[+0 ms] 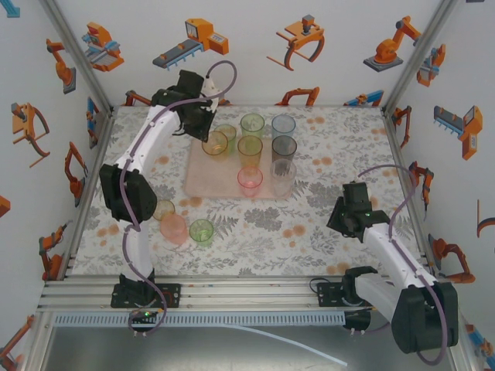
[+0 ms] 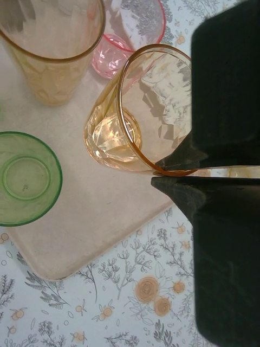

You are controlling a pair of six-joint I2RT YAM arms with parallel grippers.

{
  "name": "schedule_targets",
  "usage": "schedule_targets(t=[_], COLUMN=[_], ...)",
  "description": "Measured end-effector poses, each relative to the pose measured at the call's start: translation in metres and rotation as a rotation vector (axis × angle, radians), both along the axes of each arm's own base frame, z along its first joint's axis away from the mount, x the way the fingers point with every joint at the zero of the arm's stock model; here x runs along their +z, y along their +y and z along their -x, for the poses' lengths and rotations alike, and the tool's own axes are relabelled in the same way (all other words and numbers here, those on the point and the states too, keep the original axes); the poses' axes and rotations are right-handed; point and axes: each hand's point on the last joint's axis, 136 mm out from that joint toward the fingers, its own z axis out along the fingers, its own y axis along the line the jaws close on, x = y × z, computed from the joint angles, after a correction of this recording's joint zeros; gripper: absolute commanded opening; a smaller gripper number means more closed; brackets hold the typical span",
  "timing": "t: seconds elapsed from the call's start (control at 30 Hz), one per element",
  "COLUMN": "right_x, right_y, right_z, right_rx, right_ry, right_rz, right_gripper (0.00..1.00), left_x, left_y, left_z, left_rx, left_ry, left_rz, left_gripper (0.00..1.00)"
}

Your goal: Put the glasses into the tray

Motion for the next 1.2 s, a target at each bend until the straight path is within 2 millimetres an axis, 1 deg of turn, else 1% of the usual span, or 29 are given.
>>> schedule_targets(t=[0.2,0.4,0.7,1.0,1.2], right_x=[0.001,0.001,-0.001,-0.006,-0.006], right_y=[0.001,0.001,0.004,0.005,0.006], right_z=[-0.002,-0.002,-0.002,-0.003,-0.003], right_rx=[0.002,0.002,0.01,0.015,0.015], right_ry=[-0.01,-0.01,-0.002,0.016,0.013], right_rz=[-0.004,-0.005,-0.017,-0.023,-0.023], right_gripper=[0.36,0.36,0.36,0.36,0.36], left_x=[-0.028,-0.044,-0.06,-0.073,-0.083], left_y=[-0.006,-0.008,-0.01,-0.011,-0.012], left_z=[-0.003,-0.006,-0.014,-0.017,-0.018], left_rx=[-0.002,-0.002,0.001,0.001,0.002], left_ry=[0.041,0.057,0.058,0.069,0.083], left_rz=[-0.014,-0.026,-0.033,-0.038,-0.046], left_gripper=[0.06,0.06,0.06,0.06,0.06])
